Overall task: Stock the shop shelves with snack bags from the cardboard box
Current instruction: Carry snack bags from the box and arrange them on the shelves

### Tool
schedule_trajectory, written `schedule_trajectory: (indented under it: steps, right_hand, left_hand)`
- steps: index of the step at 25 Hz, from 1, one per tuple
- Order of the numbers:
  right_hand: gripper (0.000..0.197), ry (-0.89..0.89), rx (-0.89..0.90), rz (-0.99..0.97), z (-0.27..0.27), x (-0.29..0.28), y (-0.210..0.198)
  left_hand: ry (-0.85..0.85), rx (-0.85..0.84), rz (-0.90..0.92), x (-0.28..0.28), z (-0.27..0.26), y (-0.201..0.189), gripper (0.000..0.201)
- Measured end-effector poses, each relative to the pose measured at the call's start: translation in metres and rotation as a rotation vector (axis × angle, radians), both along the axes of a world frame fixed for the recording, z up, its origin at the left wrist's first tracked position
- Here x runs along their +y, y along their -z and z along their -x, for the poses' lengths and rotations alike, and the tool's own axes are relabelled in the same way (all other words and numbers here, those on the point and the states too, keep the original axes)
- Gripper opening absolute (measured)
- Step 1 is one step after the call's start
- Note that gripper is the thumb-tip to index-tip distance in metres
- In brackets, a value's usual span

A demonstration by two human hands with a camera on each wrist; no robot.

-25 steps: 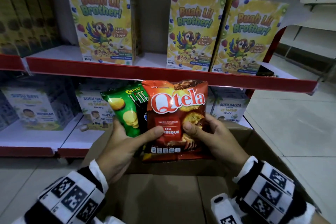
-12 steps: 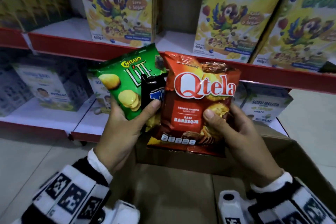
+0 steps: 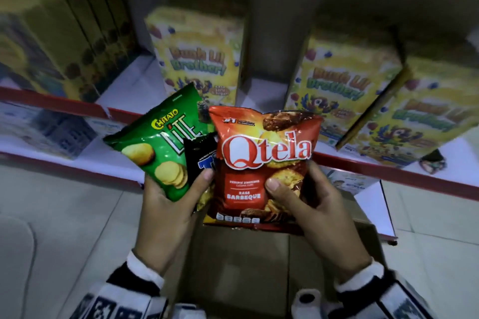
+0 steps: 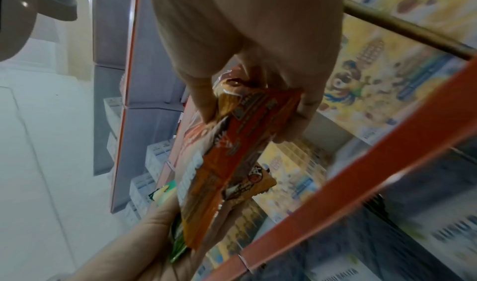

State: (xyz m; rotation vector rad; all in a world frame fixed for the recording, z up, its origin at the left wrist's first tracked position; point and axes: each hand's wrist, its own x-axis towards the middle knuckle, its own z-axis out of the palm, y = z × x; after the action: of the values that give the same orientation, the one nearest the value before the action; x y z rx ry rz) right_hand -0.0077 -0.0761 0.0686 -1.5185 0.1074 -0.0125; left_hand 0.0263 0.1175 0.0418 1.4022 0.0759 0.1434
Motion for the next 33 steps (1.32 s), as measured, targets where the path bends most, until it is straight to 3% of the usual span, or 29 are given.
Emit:
schedule_trajectory:
  steps: [6,11,17,23,25,28,32,33]
  right_hand:
    - [0.045,0.001,-0.148,0.115,0.002,0.013,-0.200]
    - [0.053,-0.055,-0.255,0.160,-0.003,0.012,-0.361]
    - [0.047,-0.038,-0.409,0.257,0.012,-0.013,-0.487]
    - [0.055,-0.024,-0.488,0.342,0.028,-0.033,-0.548]
    - [0.059,0.025,-0.510,0.315,0.026,-0.036,-0.559]
    - [0.050,0.060,-0.535,0.211,0.009,-0.033,-0.576]
    - [0.053,0.085,-0.573,0.179,-0.036,-0.005,-0.602]
    - [0.052,0.106,-0.583,0.181,-0.052,0.008,-0.607]
  left_hand:
    - [-0.090,-0.054,0.046,0.017,0.002,-0.187,0.074]
    - [-0.122,-0.123,0.085,0.018,-0.004,-0.334,0.072]
    - [-0.136,-0.264,0.047,-0.010,0.003,-0.456,0.067]
    - [-0.160,-0.308,0.096,-0.018,0.011,-0.507,0.075]
    - [-0.181,-0.307,0.105,-0.007,0.011,-0.512,0.072]
    - [-0.228,-0.306,0.127,0.018,-0.002,-0.518,0.071]
    - [-0.254,-0.282,0.081,0.058,-0.032,-0.535,0.046]
    - [-0.277,-0.271,0.059,0.070,-0.040,-0.541,0.047]
